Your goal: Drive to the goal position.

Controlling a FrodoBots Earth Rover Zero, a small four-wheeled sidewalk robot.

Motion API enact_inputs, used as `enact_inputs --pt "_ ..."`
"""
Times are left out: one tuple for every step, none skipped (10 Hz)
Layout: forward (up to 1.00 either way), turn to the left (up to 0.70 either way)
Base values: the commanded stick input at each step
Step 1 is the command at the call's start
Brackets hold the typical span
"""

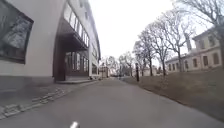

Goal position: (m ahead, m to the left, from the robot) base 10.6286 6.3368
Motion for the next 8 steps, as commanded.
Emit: enact_inputs --pt "1.0 0.0" --pt "1.0 0.0" --pt "1.0 0.0" --pt "1.0 0.0" --pt "1.0 0.0" --pt "1.0 0.0" --pt "1.0 0.0" --pt "1.0 0.0"
